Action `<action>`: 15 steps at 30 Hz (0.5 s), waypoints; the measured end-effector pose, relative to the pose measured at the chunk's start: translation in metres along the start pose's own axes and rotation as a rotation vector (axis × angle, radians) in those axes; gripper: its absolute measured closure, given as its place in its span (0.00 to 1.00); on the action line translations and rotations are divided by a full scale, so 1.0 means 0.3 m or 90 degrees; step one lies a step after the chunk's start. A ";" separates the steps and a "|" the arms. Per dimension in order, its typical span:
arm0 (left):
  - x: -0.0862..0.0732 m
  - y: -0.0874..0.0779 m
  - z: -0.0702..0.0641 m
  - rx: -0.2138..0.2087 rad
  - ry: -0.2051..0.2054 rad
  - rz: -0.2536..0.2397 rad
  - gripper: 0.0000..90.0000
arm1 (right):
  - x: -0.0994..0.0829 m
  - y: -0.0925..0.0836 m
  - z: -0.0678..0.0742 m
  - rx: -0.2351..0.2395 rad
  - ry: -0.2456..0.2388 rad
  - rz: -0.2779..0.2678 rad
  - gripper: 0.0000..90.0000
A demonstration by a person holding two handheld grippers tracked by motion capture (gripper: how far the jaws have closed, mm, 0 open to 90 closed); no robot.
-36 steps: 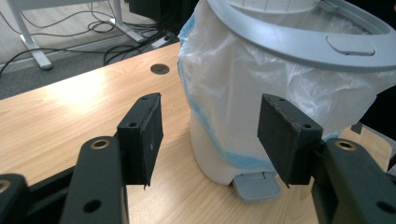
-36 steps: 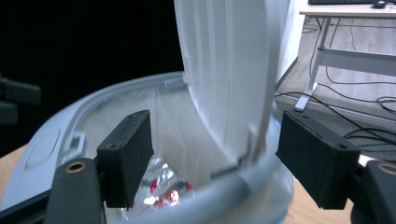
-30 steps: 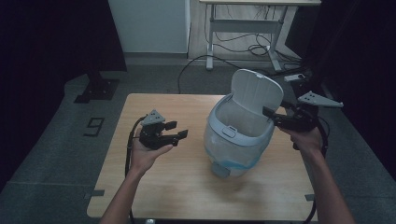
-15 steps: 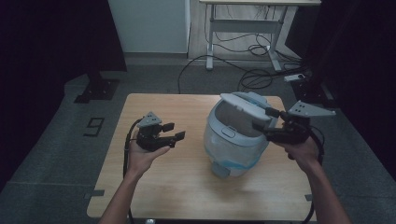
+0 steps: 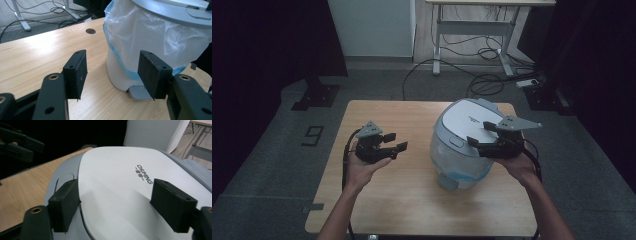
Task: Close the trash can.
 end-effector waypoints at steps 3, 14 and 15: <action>-0.005 0.001 -0.001 -0.002 0.000 0.001 0.45 | 0.011 0.016 0.009 -0.007 0.000 0.005 0.23; -0.014 0.009 0.014 0.002 -0.004 0.007 0.45 | 0.019 0.026 -0.038 -0.040 0.069 0.002 0.26; -0.015 0.011 0.013 0.002 -0.005 0.007 0.45 | 0.021 0.026 -0.036 -0.043 0.069 0.007 0.27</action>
Point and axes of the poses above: each handheld gripper's, and its own axes: y roughly forward along the jaws, x roughly out of its top, z roughly to its left, the point moved 3 cm from there along y, roughly forward along the jaws, and after that the axes turned 4 degrees about z, right-handed, at the moved point
